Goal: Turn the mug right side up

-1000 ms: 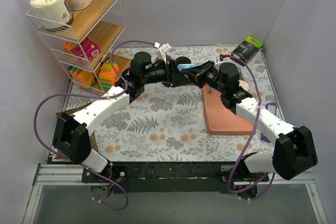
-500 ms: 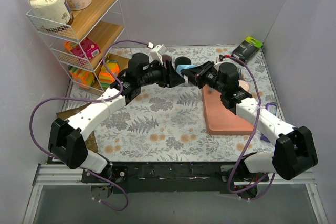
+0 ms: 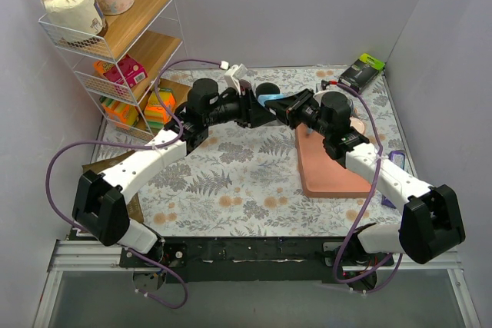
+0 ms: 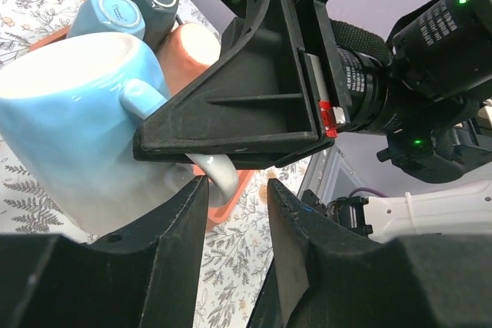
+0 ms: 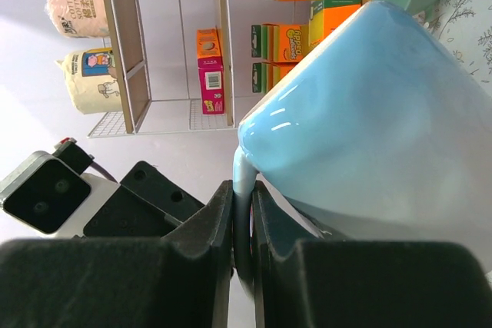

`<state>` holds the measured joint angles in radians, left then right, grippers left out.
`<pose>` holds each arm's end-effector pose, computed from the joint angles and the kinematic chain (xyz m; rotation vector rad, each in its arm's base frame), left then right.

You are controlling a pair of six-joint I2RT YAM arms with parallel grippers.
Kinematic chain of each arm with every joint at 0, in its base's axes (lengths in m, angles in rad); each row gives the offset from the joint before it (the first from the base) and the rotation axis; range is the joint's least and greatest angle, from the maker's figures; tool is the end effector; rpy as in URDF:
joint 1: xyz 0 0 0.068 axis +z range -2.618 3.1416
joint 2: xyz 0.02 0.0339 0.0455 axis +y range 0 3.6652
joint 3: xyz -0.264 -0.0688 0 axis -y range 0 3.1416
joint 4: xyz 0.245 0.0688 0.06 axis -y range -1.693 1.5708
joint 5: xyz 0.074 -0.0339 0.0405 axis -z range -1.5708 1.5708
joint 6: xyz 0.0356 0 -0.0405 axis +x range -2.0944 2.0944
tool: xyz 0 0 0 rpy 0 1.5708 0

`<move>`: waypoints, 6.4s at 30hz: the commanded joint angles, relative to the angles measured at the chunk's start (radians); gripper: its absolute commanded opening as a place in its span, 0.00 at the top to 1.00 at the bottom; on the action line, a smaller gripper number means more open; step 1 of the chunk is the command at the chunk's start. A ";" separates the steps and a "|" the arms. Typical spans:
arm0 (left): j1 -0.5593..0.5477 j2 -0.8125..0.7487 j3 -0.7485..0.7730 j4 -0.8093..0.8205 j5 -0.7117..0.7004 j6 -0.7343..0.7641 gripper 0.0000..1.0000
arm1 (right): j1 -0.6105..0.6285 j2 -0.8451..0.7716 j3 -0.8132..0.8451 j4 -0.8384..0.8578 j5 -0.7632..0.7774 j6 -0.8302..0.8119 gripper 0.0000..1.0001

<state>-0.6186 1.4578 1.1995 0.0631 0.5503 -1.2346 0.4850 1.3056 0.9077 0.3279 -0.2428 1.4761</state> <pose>0.2701 -0.2151 0.3510 -0.1708 2.1280 -1.7188 0.2687 0.1513 0.3211 0.7224 1.7968 1.6211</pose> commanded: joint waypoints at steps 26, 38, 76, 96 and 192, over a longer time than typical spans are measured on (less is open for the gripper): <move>-0.023 0.085 0.187 -0.287 -0.044 -0.066 1.00 | -0.002 -0.055 0.099 -0.291 0.049 -0.226 0.29; 0.197 0.076 0.163 -0.276 0.085 -0.530 1.00 | -0.039 -0.229 -0.015 -0.221 0.099 -0.826 0.25; 0.253 -0.183 -0.051 -0.209 -0.115 -1.002 1.00 | 0.340 0.115 -0.085 0.296 0.370 -1.156 0.45; 0.255 -0.180 -0.084 -0.264 -0.158 -0.775 0.50 | 0.299 0.101 0.037 0.045 0.359 -1.191 0.99; -0.015 0.236 -0.071 -0.330 -0.179 0.590 0.58 | -0.177 0.054 0.517 -1.198 0.103 -1.314 0.42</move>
<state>-0.6193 1.6817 1.0863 -0.2325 0.4236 -0.6857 0.3187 1.3685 1.4261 -0.9070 -0.1127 0.1761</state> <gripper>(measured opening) 0.487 0.585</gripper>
